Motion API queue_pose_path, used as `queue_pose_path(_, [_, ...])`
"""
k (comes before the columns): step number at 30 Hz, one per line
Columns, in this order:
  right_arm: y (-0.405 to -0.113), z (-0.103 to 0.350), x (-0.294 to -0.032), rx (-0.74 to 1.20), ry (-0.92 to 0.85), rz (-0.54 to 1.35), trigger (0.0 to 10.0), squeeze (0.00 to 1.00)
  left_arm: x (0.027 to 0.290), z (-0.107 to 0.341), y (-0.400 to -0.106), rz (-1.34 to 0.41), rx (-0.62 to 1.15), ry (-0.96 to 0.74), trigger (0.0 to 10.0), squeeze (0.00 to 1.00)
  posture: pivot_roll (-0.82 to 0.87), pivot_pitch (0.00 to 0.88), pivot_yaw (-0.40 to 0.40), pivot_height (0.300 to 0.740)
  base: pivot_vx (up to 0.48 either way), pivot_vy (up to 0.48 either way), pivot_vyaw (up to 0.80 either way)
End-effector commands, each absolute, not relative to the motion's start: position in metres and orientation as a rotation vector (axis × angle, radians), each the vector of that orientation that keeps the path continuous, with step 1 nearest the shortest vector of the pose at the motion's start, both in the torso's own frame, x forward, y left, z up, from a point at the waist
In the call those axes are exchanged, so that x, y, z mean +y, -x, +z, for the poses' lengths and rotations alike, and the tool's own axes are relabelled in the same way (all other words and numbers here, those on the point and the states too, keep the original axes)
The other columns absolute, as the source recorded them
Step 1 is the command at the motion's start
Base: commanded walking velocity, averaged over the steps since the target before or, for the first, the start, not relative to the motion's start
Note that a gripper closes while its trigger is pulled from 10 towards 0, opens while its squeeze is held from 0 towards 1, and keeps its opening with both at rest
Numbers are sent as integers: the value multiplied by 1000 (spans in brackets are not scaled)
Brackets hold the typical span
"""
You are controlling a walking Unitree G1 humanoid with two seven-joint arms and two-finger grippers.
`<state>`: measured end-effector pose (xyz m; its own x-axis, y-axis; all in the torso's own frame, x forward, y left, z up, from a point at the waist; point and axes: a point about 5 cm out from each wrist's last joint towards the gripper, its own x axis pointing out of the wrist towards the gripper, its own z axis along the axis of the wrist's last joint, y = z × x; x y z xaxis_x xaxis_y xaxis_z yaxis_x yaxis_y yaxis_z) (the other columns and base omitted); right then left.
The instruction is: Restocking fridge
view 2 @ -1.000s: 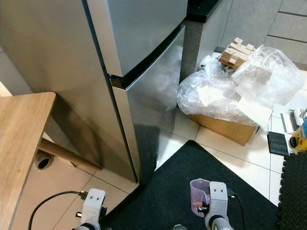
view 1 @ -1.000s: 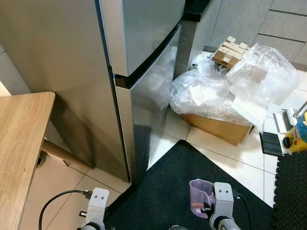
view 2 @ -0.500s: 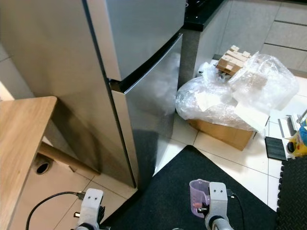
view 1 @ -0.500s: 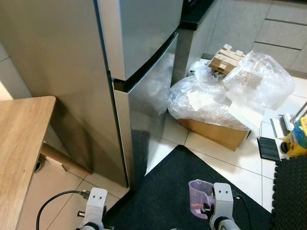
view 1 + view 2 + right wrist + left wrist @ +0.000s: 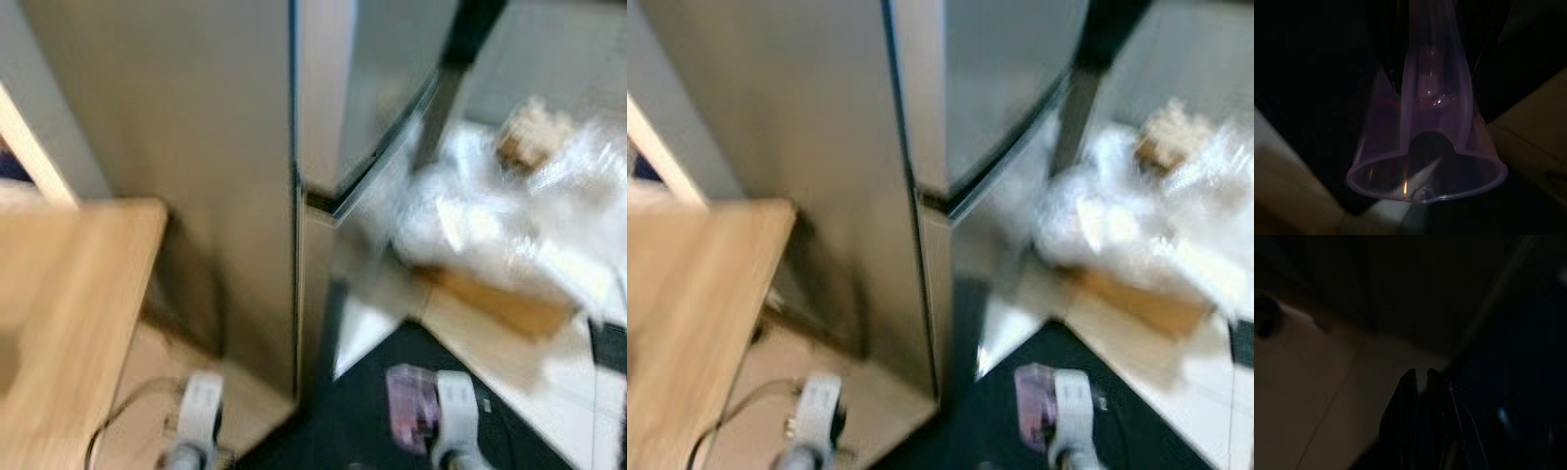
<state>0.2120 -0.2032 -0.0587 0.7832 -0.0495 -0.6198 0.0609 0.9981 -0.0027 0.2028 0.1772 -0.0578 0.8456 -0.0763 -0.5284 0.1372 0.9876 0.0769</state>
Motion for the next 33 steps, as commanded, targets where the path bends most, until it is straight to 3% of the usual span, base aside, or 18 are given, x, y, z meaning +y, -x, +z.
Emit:
queue_pose_path(1, [-199,-66,-205,706,-30,-75,10000,0,179,-66,-190,-109,602,-105,10000,0,-117,74,9,740,0,0,0])
queue_pose_path(33, [-200,-65,-205,704,-33,-84,10000,0,182,-61,-197,-83,579,-121,10000,0,-122,81,17,740,-46,-15,0])
